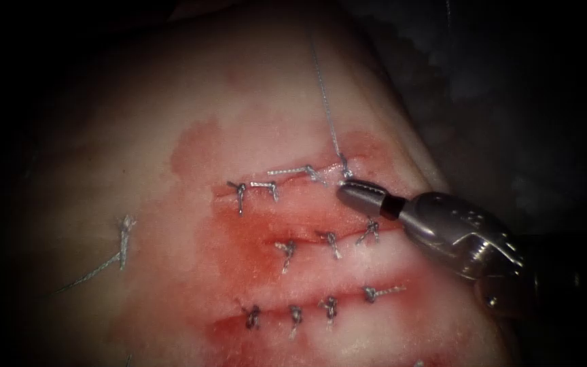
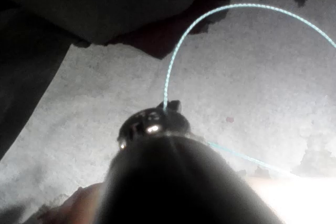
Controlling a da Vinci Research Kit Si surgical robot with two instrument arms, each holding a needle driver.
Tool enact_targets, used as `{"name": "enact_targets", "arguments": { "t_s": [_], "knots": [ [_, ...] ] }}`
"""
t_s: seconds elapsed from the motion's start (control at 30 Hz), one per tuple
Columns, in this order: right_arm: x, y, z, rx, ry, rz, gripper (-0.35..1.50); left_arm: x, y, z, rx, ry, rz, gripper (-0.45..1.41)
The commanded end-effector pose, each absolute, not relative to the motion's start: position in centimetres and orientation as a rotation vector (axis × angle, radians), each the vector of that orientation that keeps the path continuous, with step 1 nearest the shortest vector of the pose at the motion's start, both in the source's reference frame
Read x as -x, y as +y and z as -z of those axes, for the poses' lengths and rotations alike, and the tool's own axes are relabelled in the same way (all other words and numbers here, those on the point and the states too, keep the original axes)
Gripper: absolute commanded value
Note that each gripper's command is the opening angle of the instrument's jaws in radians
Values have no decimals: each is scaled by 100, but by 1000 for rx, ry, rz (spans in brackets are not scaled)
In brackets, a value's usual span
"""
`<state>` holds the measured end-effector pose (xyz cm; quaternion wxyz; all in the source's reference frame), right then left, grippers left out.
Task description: Wound Closure
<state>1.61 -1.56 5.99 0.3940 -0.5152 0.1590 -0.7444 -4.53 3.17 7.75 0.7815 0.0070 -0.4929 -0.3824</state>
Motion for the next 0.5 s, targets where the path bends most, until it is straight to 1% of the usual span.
{"name": "enact_targets", "arguments": {
  "t_s": [0.03, 0.5],
  "knots": [
    [-168, -157, -603, 1316, 408, 1890, -35, 457, 335, -776, 4, -1067, 806, -45],
    [-158, -174, -608, 1314, 434, 1926, -35, 467, 365, -814, 92, -1050, 709, -45]
  ]
}}
